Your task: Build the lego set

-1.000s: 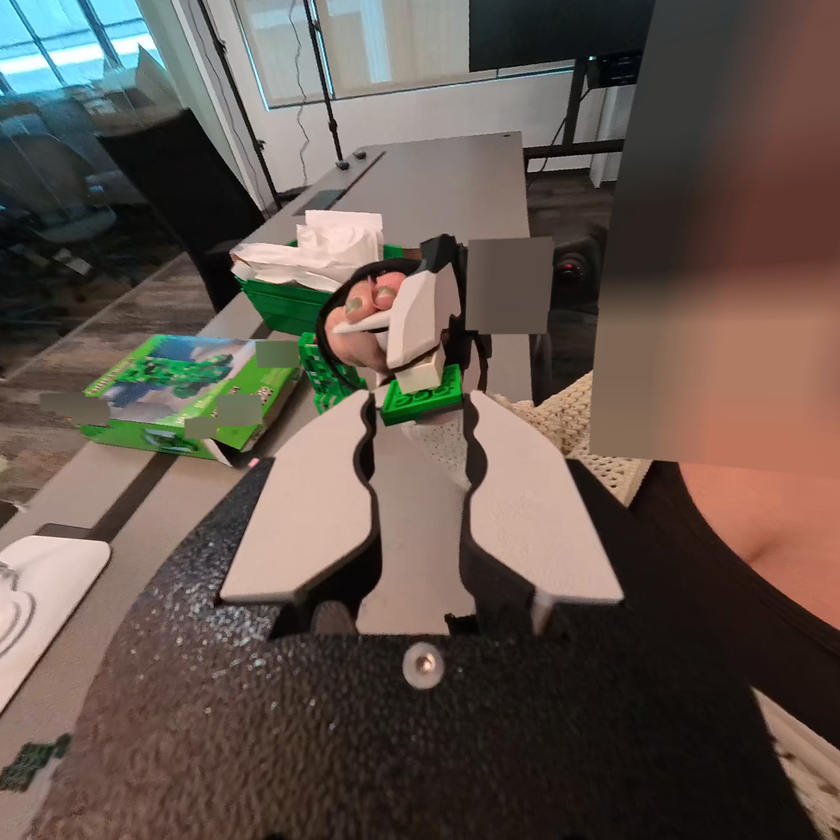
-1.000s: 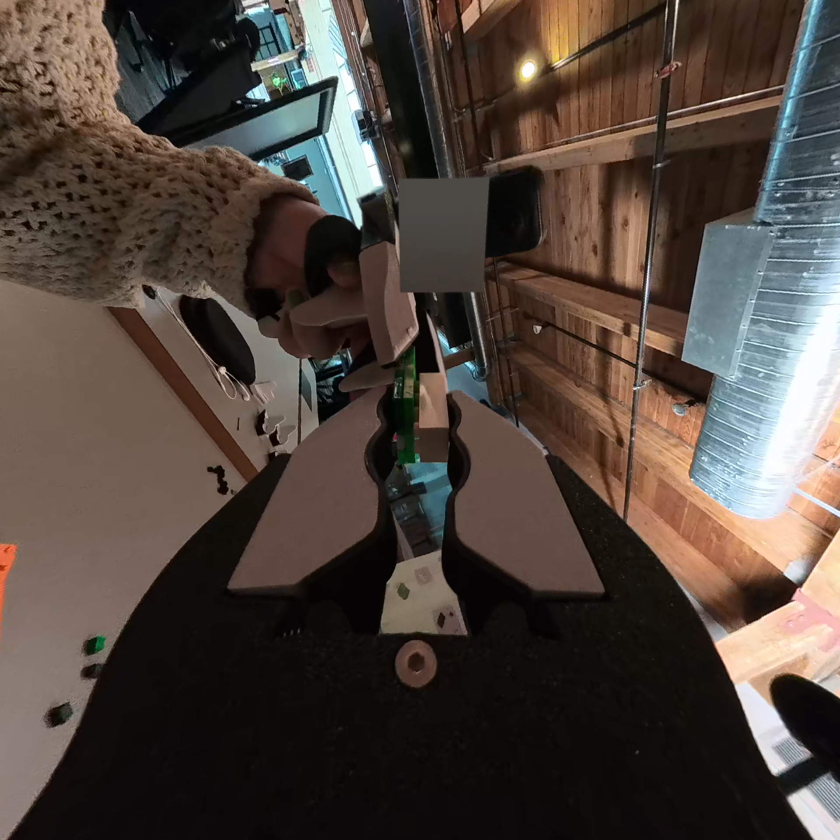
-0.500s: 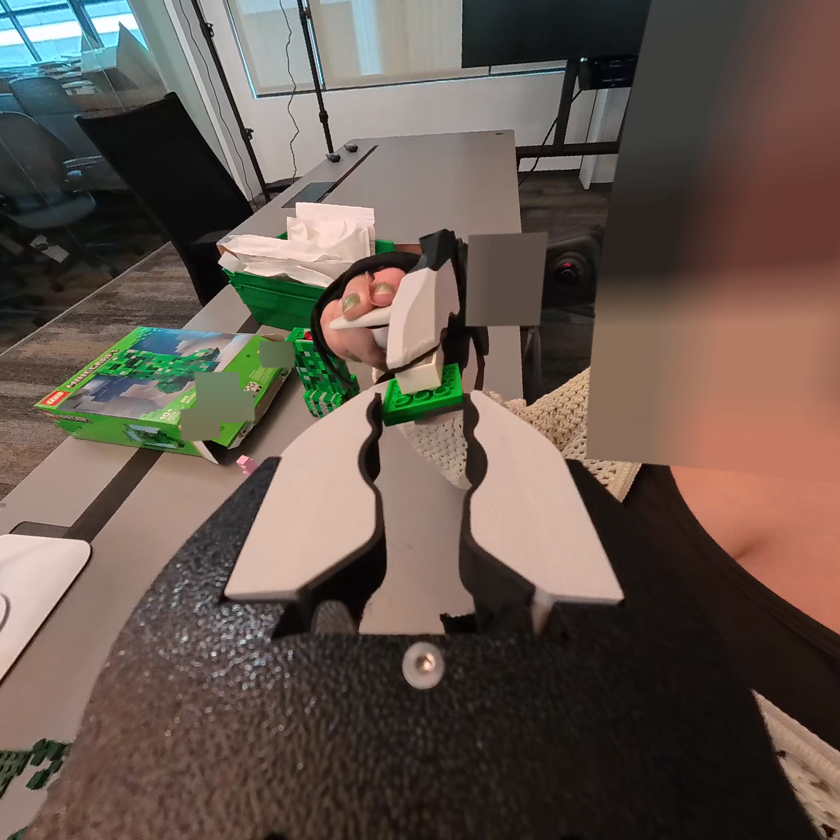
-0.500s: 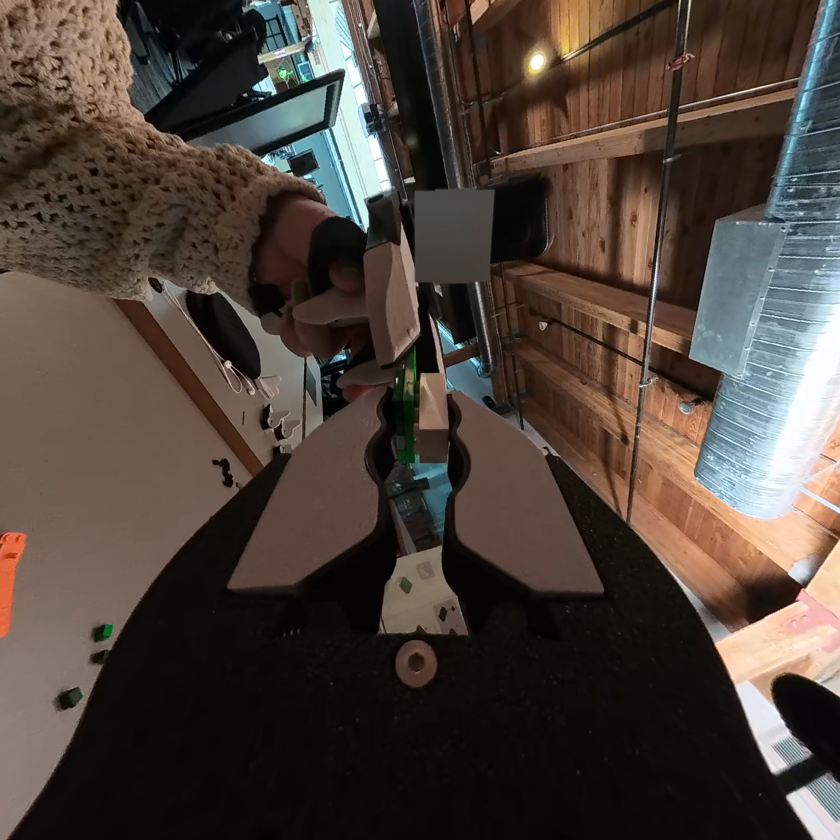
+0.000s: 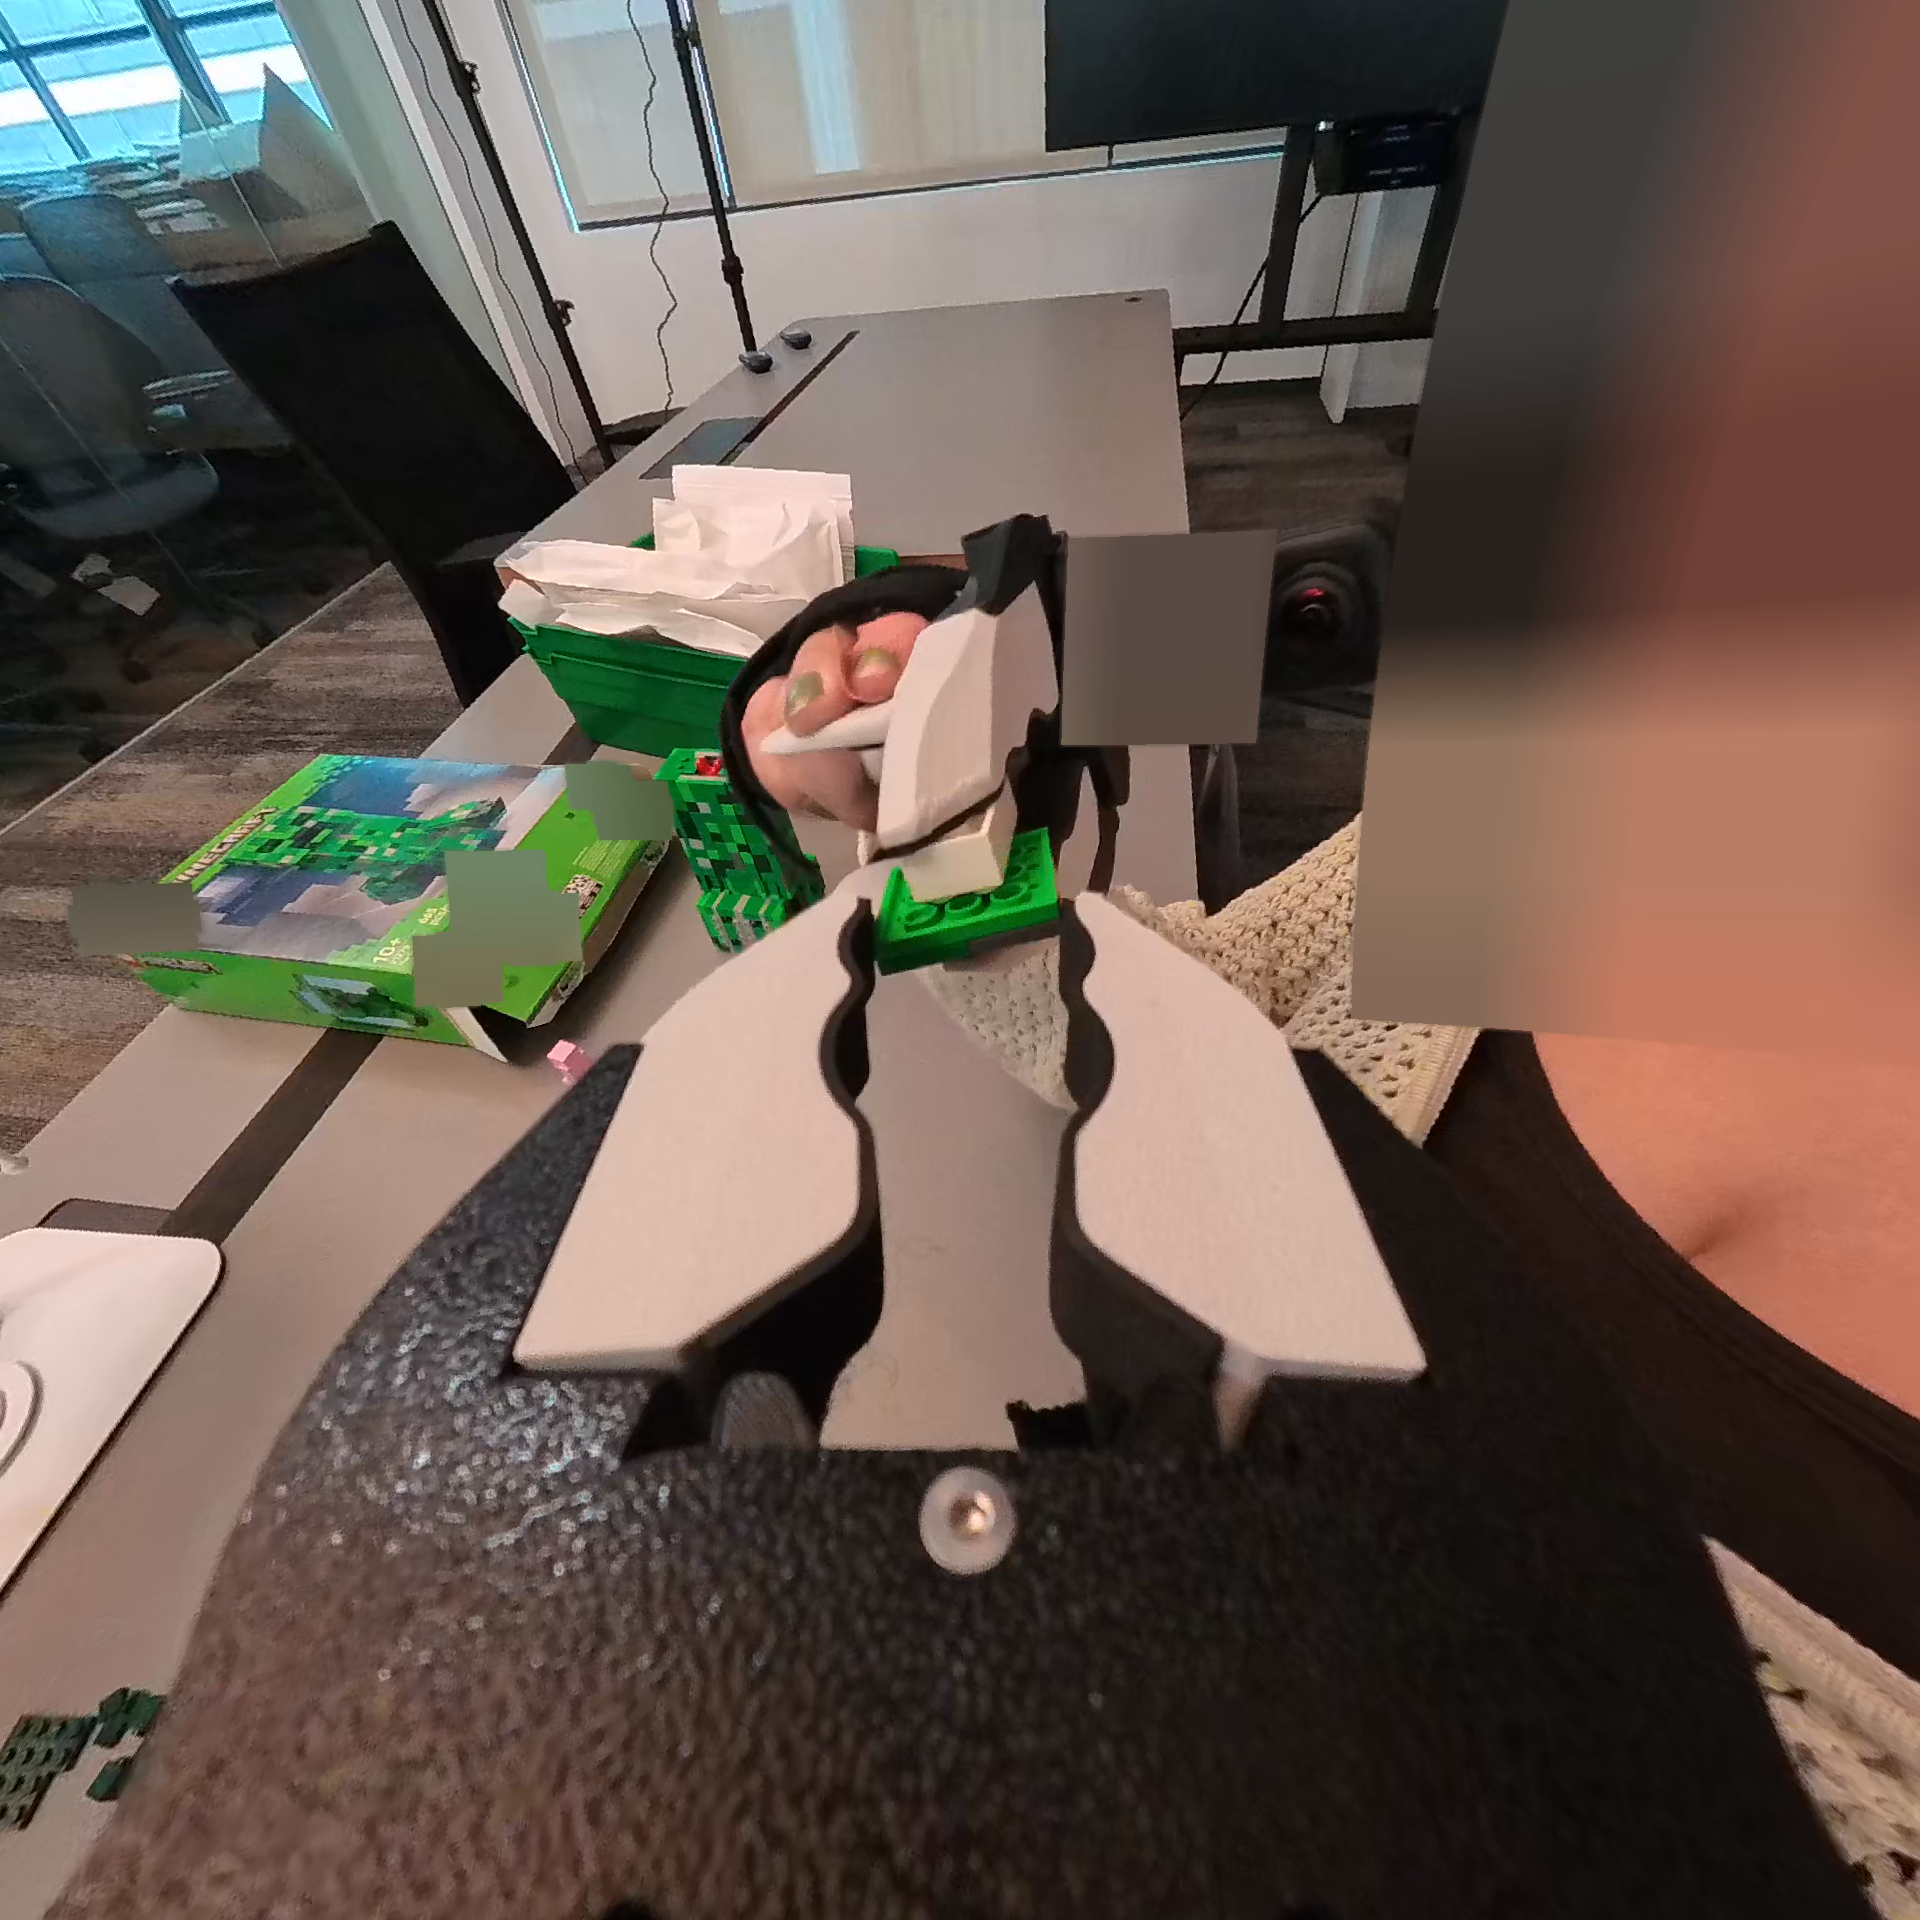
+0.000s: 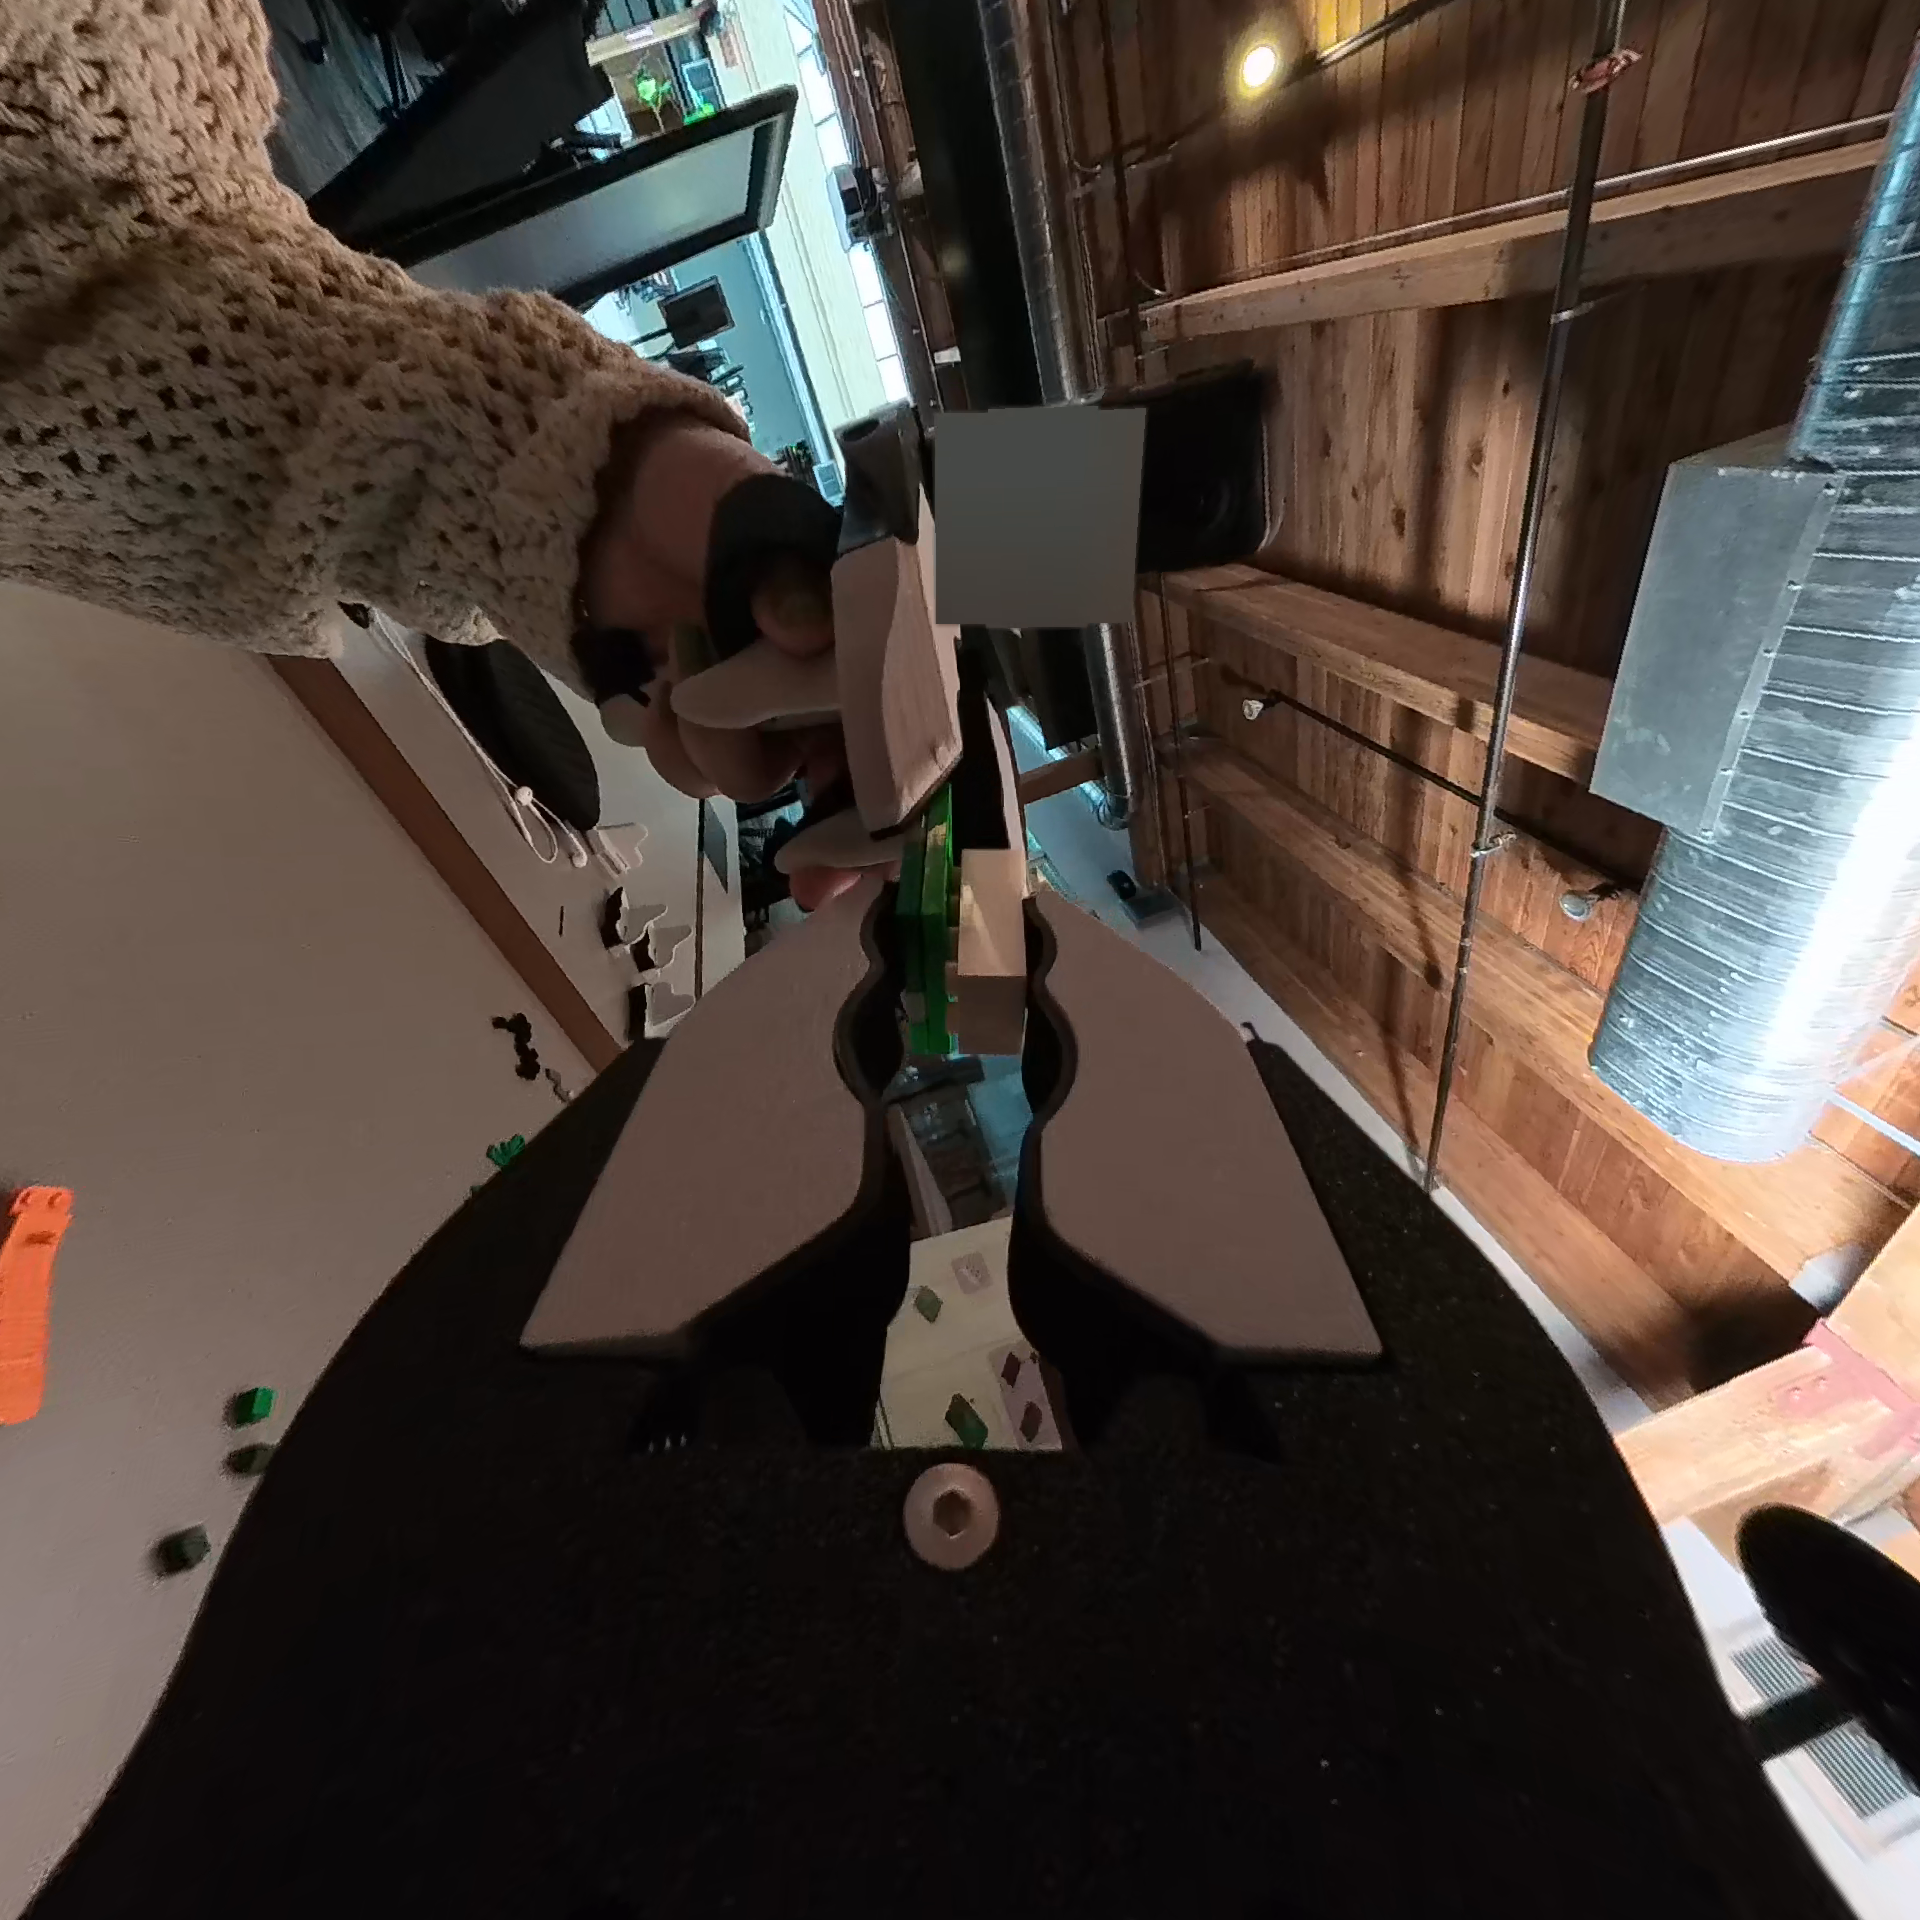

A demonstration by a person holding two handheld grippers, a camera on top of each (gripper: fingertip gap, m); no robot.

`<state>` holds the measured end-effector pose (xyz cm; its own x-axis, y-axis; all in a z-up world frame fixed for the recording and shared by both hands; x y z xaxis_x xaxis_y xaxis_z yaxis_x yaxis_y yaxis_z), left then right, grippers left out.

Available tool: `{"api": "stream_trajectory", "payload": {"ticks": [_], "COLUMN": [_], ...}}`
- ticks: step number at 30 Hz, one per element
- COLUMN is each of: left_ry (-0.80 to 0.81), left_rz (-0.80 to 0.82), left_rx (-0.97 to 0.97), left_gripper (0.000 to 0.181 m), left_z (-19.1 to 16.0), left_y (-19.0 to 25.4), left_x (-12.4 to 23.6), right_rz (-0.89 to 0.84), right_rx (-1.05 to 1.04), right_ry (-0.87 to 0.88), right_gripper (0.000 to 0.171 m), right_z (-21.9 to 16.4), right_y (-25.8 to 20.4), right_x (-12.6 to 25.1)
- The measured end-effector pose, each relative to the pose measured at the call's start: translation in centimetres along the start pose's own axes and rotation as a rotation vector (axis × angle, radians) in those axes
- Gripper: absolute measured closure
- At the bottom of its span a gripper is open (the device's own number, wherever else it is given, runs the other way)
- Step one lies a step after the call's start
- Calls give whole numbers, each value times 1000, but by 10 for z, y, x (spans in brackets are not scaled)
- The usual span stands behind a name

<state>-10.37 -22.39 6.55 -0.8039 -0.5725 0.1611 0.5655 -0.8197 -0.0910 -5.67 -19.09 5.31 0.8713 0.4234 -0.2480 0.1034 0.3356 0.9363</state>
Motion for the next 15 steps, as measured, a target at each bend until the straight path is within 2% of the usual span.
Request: {"api": "stream_trajectory", "payload": {"ticks": [7,15], "left_ry": [12,4], "left_rz": [-89,-70], "left_rx": [71,56], "left_gripper": [148,148], "left_z": [-2,-4], "left_y": [3,0], "left_x": [0,0], "right_rz": [34,33], "right_rx": [-53,-52], "right_ry": [84,46], "right_gripper": [152,152], "right_z": [6,1], "right_y": [-2,-2], "right_x": [1,0]}}
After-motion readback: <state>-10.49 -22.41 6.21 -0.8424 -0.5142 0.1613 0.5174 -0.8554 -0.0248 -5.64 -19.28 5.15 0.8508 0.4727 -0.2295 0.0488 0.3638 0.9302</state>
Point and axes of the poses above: each gripper's, where its closed fingertips meet, x back along the fingers, z out of its top, y = z × x across the jaws, the point moved 4 cm from there along x, back along the fingers, and after that the axes turned 5 degrees about y, right-handed, at the moved point
